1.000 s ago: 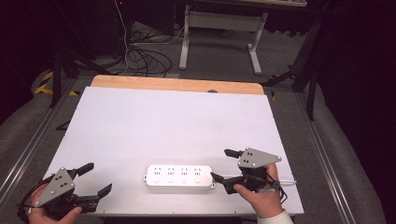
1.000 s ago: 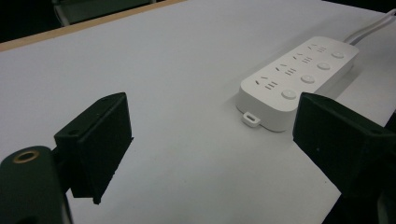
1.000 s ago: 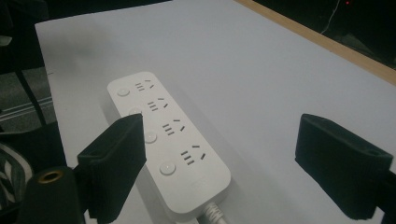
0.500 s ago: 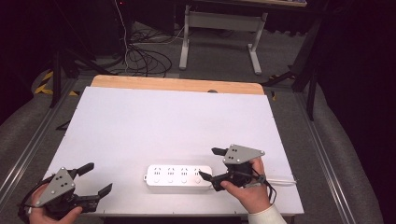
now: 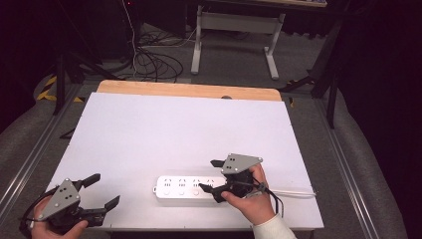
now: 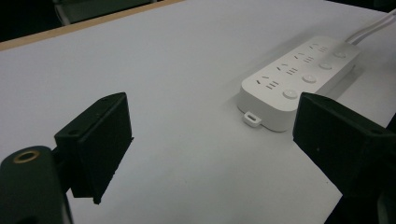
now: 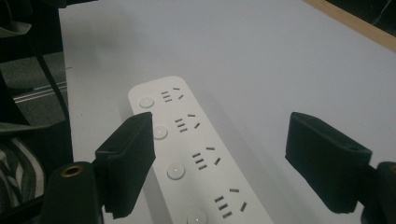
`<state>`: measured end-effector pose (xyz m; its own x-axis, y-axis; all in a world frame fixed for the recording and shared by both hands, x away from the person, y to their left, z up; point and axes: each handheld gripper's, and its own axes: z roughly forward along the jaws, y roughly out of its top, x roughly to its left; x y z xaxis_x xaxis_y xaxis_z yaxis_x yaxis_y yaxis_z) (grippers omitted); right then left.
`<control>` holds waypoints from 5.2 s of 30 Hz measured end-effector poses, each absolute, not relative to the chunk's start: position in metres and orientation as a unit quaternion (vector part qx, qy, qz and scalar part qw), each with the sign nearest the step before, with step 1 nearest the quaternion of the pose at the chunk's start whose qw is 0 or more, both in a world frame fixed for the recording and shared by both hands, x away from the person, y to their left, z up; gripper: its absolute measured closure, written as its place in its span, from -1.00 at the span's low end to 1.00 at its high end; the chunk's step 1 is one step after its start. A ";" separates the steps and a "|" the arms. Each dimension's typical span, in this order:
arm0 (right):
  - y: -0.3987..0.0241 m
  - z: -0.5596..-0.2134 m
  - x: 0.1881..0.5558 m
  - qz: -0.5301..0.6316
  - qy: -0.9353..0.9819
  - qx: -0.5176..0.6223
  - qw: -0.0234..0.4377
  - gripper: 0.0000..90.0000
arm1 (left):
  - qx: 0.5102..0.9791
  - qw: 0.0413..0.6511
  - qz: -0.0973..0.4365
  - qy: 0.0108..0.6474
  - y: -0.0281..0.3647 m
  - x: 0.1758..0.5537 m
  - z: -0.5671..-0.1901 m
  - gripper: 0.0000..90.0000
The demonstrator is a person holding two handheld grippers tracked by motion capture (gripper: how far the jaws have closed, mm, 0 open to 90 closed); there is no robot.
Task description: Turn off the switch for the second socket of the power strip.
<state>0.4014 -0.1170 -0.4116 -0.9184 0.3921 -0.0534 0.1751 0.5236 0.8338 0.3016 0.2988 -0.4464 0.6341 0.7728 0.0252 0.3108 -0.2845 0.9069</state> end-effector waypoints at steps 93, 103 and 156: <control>-0.068 -0.448 0.404 0.311 0.940 0.126 0.062 1.00 | 0.766 0.481 0.236 0.354 0.298 0.301 -0.447 -0.71; -0.068 -0.449 0.404 0.311 0.940 0.129 0.060 1.00 | 0.768 0.480 0.237 0.353 0.297 0.301 -0.447 -0.71; -0.083 -0.415 0.392 0.398 0.903 0.126 0.098 1.00 | 0.767 0.480 0.237 0.353 0.297 0.302 -0.448 -0.71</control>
<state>0.3920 -0.0834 -0.4155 -0.9490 0.3057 -0.0776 0.1487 0.6508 0.7445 0.3016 0.2975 -0.4475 0.6384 0.7693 0.0233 0.3148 -0.2886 0.9042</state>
